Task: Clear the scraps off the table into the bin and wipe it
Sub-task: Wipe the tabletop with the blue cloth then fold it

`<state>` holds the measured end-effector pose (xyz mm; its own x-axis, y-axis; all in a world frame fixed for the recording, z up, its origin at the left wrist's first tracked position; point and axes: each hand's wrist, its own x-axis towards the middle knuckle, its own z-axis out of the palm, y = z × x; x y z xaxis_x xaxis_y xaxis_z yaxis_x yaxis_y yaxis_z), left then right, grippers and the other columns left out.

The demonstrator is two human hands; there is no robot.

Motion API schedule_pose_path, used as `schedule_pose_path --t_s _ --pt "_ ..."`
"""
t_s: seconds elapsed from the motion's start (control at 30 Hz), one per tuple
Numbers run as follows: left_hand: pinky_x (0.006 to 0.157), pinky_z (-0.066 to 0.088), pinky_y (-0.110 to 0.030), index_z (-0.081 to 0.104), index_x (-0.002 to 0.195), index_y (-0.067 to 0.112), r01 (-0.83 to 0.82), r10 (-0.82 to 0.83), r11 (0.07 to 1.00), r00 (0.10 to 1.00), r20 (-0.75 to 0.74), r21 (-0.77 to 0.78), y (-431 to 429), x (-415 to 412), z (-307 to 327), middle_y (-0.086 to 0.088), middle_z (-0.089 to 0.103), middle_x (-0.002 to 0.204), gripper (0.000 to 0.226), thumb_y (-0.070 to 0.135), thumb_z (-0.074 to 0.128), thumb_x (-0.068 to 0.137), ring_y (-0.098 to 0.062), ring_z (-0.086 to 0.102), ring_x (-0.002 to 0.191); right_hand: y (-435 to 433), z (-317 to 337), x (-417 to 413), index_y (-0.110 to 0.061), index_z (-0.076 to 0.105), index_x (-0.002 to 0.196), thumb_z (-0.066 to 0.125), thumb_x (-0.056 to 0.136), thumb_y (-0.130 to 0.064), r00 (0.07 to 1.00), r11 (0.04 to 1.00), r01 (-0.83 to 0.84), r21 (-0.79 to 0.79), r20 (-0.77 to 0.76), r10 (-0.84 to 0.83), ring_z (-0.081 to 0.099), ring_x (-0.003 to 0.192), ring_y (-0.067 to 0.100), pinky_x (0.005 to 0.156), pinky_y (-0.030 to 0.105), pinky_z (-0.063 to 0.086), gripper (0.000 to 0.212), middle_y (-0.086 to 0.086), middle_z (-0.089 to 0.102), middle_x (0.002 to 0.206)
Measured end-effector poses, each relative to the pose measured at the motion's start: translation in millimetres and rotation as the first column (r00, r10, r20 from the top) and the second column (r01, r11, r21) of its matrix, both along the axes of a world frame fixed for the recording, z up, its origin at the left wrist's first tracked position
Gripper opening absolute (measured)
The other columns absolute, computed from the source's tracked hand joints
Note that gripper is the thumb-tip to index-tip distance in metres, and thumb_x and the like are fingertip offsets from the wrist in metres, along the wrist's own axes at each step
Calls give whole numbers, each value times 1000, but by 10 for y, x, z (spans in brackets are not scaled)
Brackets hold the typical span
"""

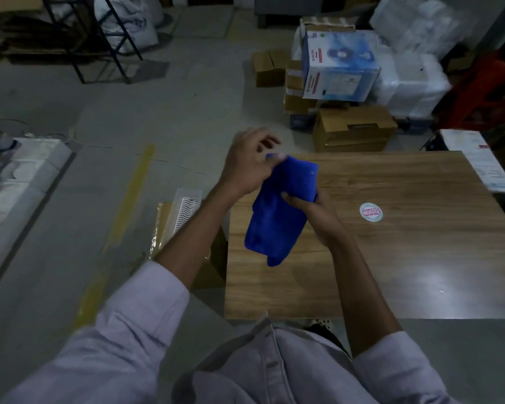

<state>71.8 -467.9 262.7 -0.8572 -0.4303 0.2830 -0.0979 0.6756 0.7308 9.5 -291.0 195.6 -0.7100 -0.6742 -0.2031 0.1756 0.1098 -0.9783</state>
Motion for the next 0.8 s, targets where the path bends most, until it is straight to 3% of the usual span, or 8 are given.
schedule_pose_path --t_s 0.1,0.17,0.23,0.33,0.47,0.6,0.7,0.8 --pt "65 48 -33 65 91 15 -362 349 716 926 142 597 117 192 -326 -1 67 83 22 33 55 100 -18 60 73 -75 40 -81 -13 68 114 74 92 -22 975 998 57 -31 -215 -63 70 98 19 85 45 55 25 3 74 104" --pt "70 50 -37 70 99 2 -328 -11 306 938 347 894 160 338 -507 -16 72 90 52 47 43 101 -30 64 76 -137 84 -135 -12 69 119 70 89 -19 870 999 -11 -52 -492 -16 65 112 22 97 51 52 31 6 68 118" --pt "85 55 -51 64 126 -1 -199 -248 1 949 193 980 161 434 -687 -25 69 116 74 61 34 99 -42 68 98 -210 88 -160 -24 70 120 70 86 -18 677 997 -66 -34 -736 20 51 129 29 108 52 42 35 6 55 133" --pt "103 49 -58 50 147 10 46 -167 -242 982 -88 969 52 412 -772 -18 60 140 82 73 34 96 -40 60 123 -186 56 -13 -46 68 117 83 80 -26 421 980 -83 178 -885 197 37 120 24 100 47 32 45 3 43 125" --pt "102 51 -48 61 133 0 -11 -230 -112 973 -15 994 -32 335 -620 -20 61 133 56 41 62 95 -35 64 117 -38 -156 217 -60 60 122 79 74 -15 340 896 -9 444 -841 420 31 118 23 99 46 27 68 -3 33 126" --pt "86 61 -45 63 127 3 -125 -166 54 977 132 991 -95 249 -693 -17 68 125 36 0 64 91 -35 69 106 139 -255 279 -48 67 117 51 61 12 588 953 -78 294 -758 282 35 129 20 105 43 37 84 -4 38 138" --pt "84 61 -43 61 131 7 -26 -112 28 993 29 999 -124 236 -687 -13 71 122 45 -9 61 88 -31 71 105 174 -206 352 -38 67 111 57 75 -2 971 986 115 -121 -196 -138 51 128 18 96 46 52 52 2 49 136" --pt "88 59 -42 60 128 8 73 -114 28 991 -69 997 -78 216 -670 -14 69 126 47 -12 62 86 -31 69 110 139 -188 349 -39 51 132 71 83 -52 976 986 143 -83 178 -126 60 122 16 85 45 58 54 -6 57 137"
